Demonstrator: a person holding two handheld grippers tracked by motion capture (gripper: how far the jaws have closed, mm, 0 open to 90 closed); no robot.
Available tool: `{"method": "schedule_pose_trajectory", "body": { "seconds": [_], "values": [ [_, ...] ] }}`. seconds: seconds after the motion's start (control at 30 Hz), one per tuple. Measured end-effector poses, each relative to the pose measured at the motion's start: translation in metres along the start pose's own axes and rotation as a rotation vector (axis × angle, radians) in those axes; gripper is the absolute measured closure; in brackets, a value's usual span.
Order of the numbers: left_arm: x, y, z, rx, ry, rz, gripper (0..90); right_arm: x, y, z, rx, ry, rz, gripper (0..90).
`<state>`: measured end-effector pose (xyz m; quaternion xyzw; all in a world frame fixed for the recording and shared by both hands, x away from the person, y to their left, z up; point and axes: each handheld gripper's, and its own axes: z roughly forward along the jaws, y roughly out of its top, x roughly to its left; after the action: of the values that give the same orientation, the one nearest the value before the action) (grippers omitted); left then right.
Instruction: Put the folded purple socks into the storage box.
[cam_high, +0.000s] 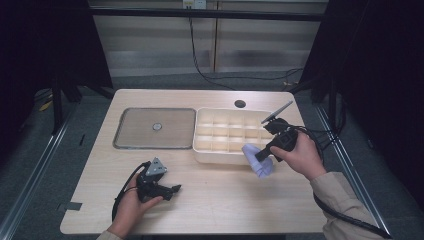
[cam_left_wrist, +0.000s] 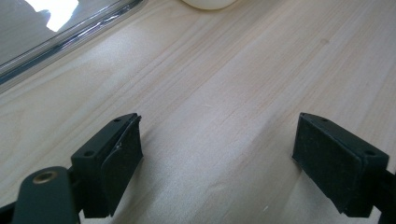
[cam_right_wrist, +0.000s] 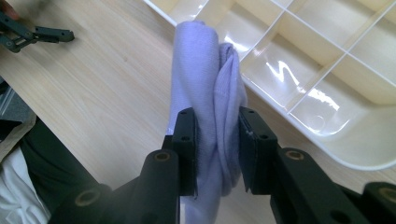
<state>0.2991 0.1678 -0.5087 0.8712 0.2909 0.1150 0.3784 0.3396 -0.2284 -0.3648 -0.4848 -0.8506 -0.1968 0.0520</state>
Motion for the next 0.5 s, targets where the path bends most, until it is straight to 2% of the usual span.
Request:
{"method": "schedule_pose_trajectory", "body": {
  "seconds": [0.5],
  "values": [
    [0.000, 0.000, 0.000, 0.000, 0.004, 0.002, 14.8, -0.012, 0.010, -0.010, -0.008, -0.038, 0.025, 69.9]
  ]
}}
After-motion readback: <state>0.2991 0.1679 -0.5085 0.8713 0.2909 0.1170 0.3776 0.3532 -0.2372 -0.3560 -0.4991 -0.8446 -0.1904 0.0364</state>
